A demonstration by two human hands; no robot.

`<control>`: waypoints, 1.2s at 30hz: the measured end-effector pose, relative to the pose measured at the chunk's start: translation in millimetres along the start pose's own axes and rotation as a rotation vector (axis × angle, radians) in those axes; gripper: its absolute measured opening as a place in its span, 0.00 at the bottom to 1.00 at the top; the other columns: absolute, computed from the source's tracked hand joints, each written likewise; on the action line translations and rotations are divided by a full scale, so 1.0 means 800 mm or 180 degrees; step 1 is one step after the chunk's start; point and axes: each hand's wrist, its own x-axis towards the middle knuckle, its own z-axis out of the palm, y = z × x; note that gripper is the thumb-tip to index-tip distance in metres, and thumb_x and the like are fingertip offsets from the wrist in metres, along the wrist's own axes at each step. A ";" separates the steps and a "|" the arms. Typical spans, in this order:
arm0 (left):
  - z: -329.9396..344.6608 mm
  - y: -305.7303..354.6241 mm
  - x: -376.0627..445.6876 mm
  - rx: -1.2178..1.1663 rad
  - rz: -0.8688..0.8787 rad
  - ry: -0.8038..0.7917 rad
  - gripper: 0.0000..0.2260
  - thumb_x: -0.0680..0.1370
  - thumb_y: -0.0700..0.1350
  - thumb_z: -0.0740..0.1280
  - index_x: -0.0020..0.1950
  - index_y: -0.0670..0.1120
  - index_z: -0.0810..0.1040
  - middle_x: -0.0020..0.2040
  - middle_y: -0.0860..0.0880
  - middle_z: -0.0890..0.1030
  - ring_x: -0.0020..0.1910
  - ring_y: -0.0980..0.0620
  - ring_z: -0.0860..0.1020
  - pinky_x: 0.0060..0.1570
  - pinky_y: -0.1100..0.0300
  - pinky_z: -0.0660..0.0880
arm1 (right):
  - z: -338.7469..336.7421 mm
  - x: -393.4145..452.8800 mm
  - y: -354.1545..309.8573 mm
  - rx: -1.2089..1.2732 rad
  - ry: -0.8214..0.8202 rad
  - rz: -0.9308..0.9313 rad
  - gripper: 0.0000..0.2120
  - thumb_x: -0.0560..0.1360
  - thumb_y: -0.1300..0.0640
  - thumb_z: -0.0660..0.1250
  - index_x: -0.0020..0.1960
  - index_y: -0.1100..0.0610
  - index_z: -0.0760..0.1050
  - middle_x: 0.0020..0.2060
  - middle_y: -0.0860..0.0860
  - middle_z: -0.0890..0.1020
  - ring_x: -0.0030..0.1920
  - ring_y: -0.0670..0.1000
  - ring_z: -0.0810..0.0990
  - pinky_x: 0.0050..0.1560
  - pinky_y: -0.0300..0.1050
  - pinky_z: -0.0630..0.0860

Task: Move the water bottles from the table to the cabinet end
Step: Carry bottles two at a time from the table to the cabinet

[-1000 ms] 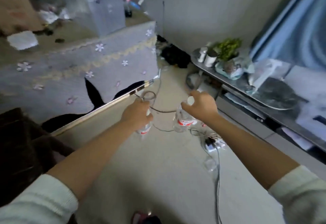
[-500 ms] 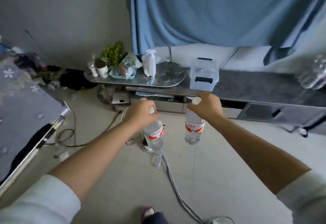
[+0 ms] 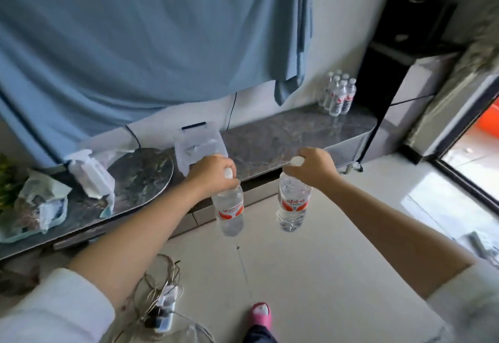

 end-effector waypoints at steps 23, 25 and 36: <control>0.119 0.271 0.539 0.0016 0.1121 -0.0667 0.08 0.73 0.44 0.68 0.49 0.42 0.82 0.48 0.47 0.73 0.54 0.45 0.76 0.46 0.64 0.65 | -0.208 0.378 0.266 0.0273 0.0648 0.1245 0.11 0.70 0.57 0.71 0.34 0.52 0.69 0.42 0.53 0.73 0.44 0.52 0.71 0.31 0.35 0.64; 0.132 0.301 0.580 0.0003 0.1080 -0.0721 0.08 0.73 0.44 0.69 0.49 0.42 0.81 0.49 0.45 0.74 0.54 0.45 0.75 0.46 0.64 0.64 | -0.233 0.416 0.296 0.0262 0.0594 0.1326 0.05 0.70 0.57 0.71 0.39 0.55 0.75 0.42 0.53 0.73 0.44 0.52 0.71 0.32 0.39 0.66; 0.197 0.398 0.792 -0.0266 0.0620 -0.0679 0.11 0.71 0.43 0.70 0.52 0.41 0.80 0.56 0.44 0.78 0.56 0.45 0.76 0.51 0.59 0.70 | -0.308 0.634 0.399 0.0071 0.0441 0.1456 0.17 0.70 0.56 0.71 0.54 0.64 0.77 0.44 0.55 0.75 0.52 0.57 0.77 0.49 0.47 0.74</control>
